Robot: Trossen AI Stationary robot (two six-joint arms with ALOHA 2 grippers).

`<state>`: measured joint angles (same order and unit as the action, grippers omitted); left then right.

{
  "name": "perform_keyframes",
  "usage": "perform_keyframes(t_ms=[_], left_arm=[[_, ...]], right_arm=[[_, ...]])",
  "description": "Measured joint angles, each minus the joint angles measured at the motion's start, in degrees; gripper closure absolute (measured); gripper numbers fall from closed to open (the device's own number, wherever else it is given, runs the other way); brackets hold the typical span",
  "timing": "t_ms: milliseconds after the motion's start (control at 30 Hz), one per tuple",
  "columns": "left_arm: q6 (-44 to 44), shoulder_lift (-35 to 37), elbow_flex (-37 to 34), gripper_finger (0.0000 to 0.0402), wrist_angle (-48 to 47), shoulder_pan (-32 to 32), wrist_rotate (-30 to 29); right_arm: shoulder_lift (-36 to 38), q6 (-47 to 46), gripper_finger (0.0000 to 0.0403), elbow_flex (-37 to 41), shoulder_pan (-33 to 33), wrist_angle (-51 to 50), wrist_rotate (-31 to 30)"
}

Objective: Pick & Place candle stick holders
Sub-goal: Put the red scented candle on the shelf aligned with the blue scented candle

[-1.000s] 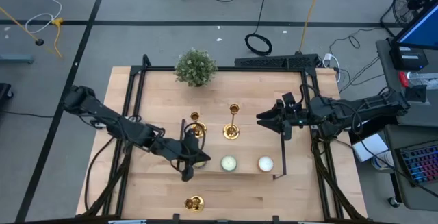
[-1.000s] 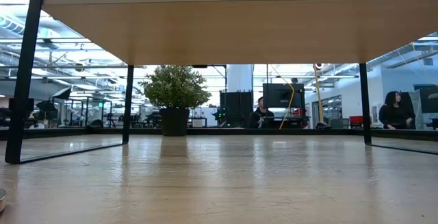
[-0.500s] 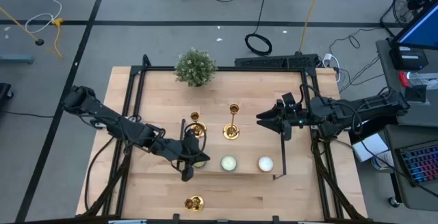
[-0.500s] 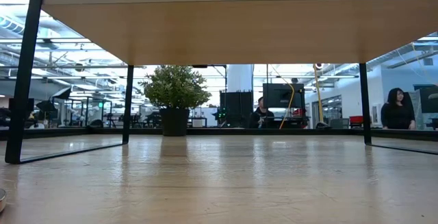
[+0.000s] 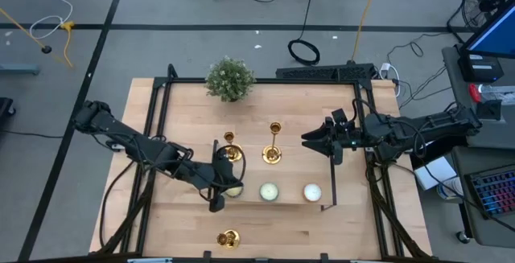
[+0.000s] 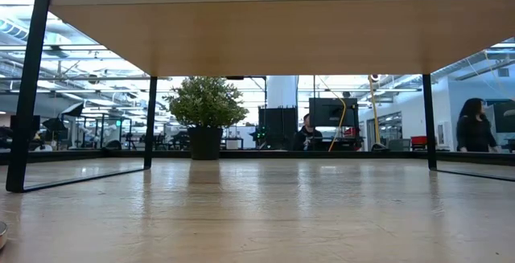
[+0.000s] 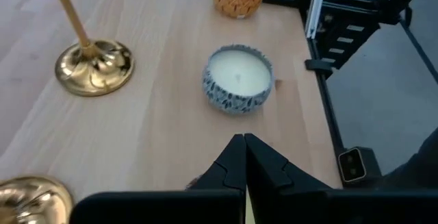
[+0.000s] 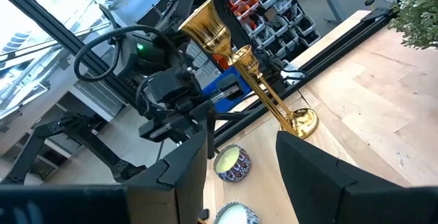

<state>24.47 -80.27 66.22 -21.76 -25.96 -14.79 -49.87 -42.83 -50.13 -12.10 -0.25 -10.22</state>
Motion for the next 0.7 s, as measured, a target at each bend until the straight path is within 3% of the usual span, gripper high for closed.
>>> perform_keyframes(t_ms=[300,533,700], left_arm=[[-0.62,-0.52,0.0,0.0402,0.96,0.0,0.59],[-2.11,-0.46,7.01,0.0402,-6.77,-2.32,-11.66],[-0.21,-0.54,12.6,0.0402,-13.06,-3.33,-16.53]], right_arm=[[0.0,-0.02,0.0232,0.0,0.0,-0.01,0.0],[-0.47,-1.73,0.0232,-0.02,0.0,-0.03,0.0],[-1.23,-4.08,0.0232,-0.02,0.0,-0.01,0.0]])
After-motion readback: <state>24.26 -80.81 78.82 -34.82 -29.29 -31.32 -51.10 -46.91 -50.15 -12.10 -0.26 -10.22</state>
